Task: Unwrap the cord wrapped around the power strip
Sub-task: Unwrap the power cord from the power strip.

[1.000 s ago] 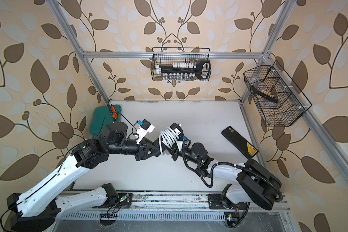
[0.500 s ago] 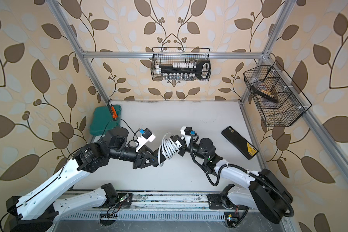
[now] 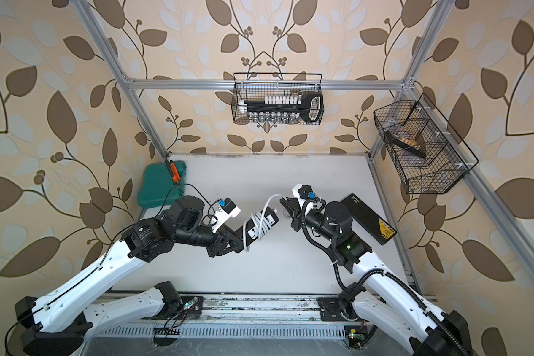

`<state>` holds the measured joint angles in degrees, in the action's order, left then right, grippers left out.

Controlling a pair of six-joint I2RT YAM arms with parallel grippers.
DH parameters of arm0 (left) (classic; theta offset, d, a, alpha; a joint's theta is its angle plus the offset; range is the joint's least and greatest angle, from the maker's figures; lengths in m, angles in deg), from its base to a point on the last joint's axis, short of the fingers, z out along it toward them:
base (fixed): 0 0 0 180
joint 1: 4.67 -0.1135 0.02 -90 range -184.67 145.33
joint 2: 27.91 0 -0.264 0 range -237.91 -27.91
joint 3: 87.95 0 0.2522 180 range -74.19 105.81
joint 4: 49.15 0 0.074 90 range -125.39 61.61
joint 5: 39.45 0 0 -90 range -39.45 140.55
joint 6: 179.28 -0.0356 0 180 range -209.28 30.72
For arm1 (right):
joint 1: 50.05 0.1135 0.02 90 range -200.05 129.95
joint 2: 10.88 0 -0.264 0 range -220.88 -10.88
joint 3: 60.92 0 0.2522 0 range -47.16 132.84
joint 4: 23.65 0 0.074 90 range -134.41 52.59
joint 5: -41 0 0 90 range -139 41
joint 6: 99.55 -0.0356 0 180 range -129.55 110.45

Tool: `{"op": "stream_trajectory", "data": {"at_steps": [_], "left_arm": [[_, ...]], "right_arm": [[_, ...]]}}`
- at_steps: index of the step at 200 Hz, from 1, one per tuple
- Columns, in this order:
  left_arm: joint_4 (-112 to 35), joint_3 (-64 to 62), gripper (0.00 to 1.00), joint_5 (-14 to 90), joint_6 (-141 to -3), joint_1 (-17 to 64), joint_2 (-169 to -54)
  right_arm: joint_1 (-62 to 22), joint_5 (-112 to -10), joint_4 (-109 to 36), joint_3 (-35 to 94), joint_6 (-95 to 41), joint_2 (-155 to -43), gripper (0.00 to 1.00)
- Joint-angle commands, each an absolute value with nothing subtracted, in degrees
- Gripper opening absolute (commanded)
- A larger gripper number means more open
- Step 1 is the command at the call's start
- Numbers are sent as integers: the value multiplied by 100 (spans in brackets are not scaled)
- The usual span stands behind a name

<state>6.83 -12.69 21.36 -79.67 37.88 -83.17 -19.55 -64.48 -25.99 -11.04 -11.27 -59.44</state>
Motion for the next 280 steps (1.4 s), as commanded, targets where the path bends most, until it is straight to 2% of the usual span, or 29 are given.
{"op": "stream_trajectory", "data": {"at_steps": [1, 36, 72, 110, 147, 176, 196, 214, 229, 249, 280], "left_arm": [[318, -1135, 0, 2686, -7888, 3584, -8386], [-40, -1063, 0, 2805, -7707, 3047, -8501], [-294, -761, 0, 2480, -7644, 2632, -8641], [-253, -403, 0, 1972, -7704, 2583, -8689], [-131, -350, 0, 1237, -7792, 2573, -8516], [-3, -481, 0, 1060, -7824, 2574, -8317], [59, -511, 0, 1066, -7832, 2572, -8240], [75, -467, 0, 1045, -7812, 2572, -8231], [81, -412, 0, 995, -7799, 2574, -8261], [153, -273, 0, 960, -7880, 2567, -8355], [270, 14, 0, 700, -8007, 2570, -8585]], "right_arm": [[-1943, -6080, -3411, -1018, -951, -5539, 1], [-1463, -5539, -3525, -1617, -1663, -4995, 1], [-1095, -4973, -3147, -2454, -2777, -5284, 1], [-1094, -4782, -2328, -2780, -3371, -6300, 0], [-1152, -4823, -1703, -2317, -3404, -7707, 0], [-1323, -4935, -1445, -1812, -3421, -8593, 0], [-1560, -5052, -1341, -1664, -3447, -8986, 11], [-1703, -5213, -1367, -1678, -3408, -9039, 48], [-1735, -5284, -1541, -1780, -3242, -8782, 65], [-1735, -5369, -1880, -2052, -2963, -8018, 74], [-1706, -6434, -2267, -2397, -2267, -6431, 75]]}}
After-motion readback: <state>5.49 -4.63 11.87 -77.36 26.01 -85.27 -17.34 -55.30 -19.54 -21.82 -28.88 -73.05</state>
